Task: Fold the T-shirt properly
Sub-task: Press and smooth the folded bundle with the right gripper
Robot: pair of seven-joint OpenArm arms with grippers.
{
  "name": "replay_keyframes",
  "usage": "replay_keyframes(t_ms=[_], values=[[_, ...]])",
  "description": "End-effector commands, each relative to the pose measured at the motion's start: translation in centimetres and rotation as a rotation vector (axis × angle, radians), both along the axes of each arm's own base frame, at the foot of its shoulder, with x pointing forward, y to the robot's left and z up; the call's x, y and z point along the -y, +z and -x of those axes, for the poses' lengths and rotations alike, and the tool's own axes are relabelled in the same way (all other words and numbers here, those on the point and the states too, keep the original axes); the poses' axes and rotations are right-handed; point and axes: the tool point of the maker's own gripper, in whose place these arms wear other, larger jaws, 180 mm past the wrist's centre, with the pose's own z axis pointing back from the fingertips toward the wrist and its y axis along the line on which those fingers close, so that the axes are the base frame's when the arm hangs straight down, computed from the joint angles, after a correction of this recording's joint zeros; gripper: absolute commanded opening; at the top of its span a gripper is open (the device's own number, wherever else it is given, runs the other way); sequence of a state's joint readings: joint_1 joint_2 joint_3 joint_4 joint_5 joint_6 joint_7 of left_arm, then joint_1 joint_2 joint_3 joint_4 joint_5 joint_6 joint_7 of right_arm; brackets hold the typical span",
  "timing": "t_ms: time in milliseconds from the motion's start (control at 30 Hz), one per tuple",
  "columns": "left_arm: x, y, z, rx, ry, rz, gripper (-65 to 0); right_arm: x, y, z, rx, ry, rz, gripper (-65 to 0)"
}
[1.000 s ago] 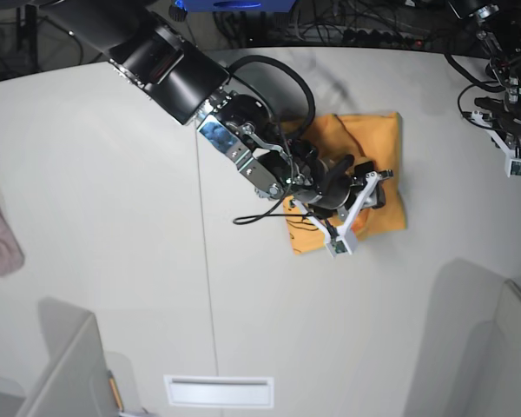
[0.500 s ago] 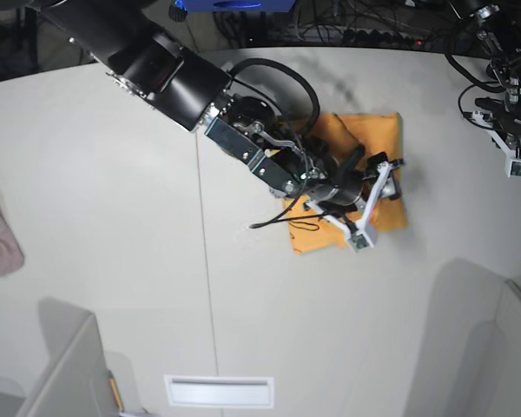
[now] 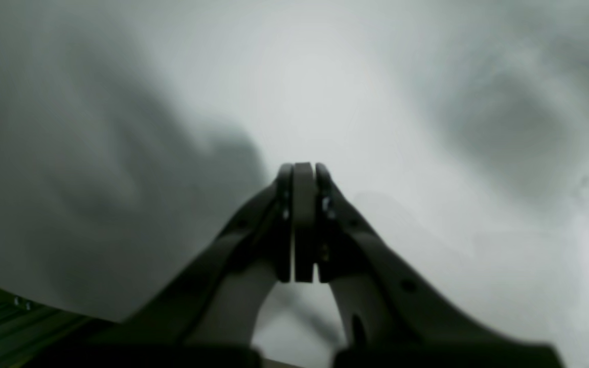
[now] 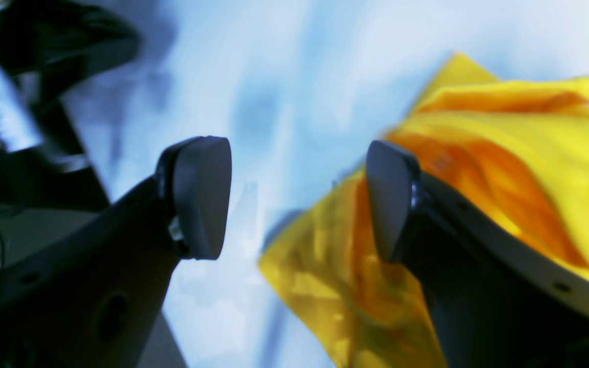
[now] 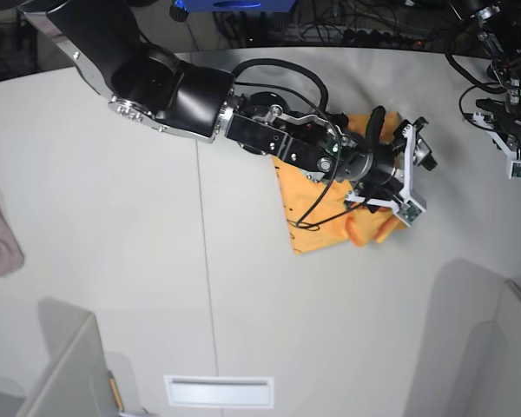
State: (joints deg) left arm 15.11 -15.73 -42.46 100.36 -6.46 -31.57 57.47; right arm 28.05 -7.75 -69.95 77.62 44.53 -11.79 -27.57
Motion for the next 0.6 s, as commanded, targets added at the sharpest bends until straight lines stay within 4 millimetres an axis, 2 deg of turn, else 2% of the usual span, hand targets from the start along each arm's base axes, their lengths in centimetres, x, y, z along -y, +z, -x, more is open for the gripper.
replay_keyframes(t_ms=[0,133,167,233,267,333,400,433,467,567], values=[[-0.6,1.3,-0.7,0.032,-0.011,-0.029,-65.0,-1.7,3.8,0.0,0.062,0.040,-0.099,-26.1],[-0.7,1.9,-1.8,0.062,-0.009,-0.029,-65.0,-2.1,7.1,2.5,0.085,0.128,-0.138,-26.4],[-0.7,2.0,-2.0,0.066,-0.009,-0.028,-65.0,-1.9,8.0,2.7,0.099,0.146,-0.142,-26.7],[-0.7,2.2,-2.3,0.077,-0.009,-0.031,-65.0,-0.7,8.3,2.1,0.168,0.150,-0.098,-27.0],[-0.7,2.3,-2.4,0.080,-0.009,-0.031,-65.0,0.1,8.3,1.4,0.207,0.135,-0.078,-28.5],[-0.7,2.5,-2.6,0.086,-0.011,-0.033,-65.0,2.4,8.3,-1.6,0.257,0.036,-0.052,-37.4],[-0.6,2.4,-2.5,0.082,-0.011,-0.033,-65.0,5.1,7.5,-4.5,0.244,-0.091,-0.035,-52.5],[-0.6,2.3,-2.4,0.082,-0.011,-0.030,-65.0,6.4,7.3,-5.9,0.237,-0.147,-0.030,-62.7],[-0.5,2.2,-2.3,0.079,-0.010,-0.028,-65.0,7.5,6.9,-6.8,0.222,-0.187,-0.025,-65.0],[-1.1,2.2,-1.5,0.073,0.009,-0.034,-65.0,10.3,4.7,-9.0,0.176,-0.279,0.018,-65.0]])
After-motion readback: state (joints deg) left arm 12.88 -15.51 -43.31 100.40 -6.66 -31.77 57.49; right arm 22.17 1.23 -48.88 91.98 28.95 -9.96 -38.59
